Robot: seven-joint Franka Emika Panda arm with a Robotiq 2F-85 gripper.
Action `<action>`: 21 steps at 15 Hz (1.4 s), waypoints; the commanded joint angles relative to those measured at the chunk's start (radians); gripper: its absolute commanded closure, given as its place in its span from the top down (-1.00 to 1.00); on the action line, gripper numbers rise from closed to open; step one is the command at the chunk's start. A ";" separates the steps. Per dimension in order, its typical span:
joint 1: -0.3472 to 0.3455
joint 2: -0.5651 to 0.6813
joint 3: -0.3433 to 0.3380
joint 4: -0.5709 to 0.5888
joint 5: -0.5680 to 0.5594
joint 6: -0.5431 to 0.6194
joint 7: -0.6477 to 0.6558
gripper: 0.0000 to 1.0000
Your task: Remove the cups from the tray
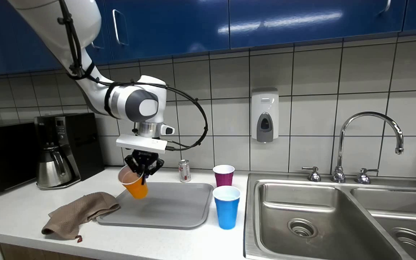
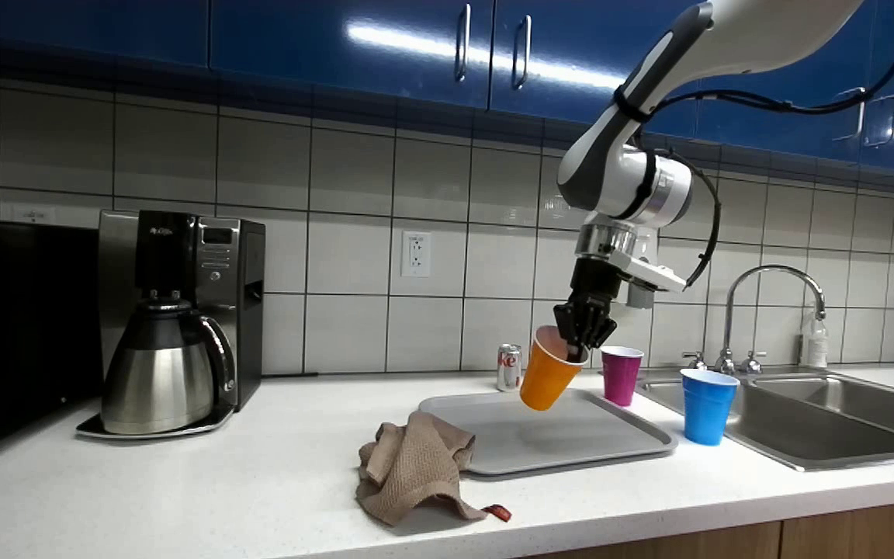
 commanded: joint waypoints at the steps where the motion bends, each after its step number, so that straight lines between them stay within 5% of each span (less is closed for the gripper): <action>1: -0.007 -0.065 -0.037 -0.002 -0.016 -0.120 -0.009 -0.98; 21: -0.040 -0.078 -0.152 0.014 -0.156 -0.359 0.025 -0.98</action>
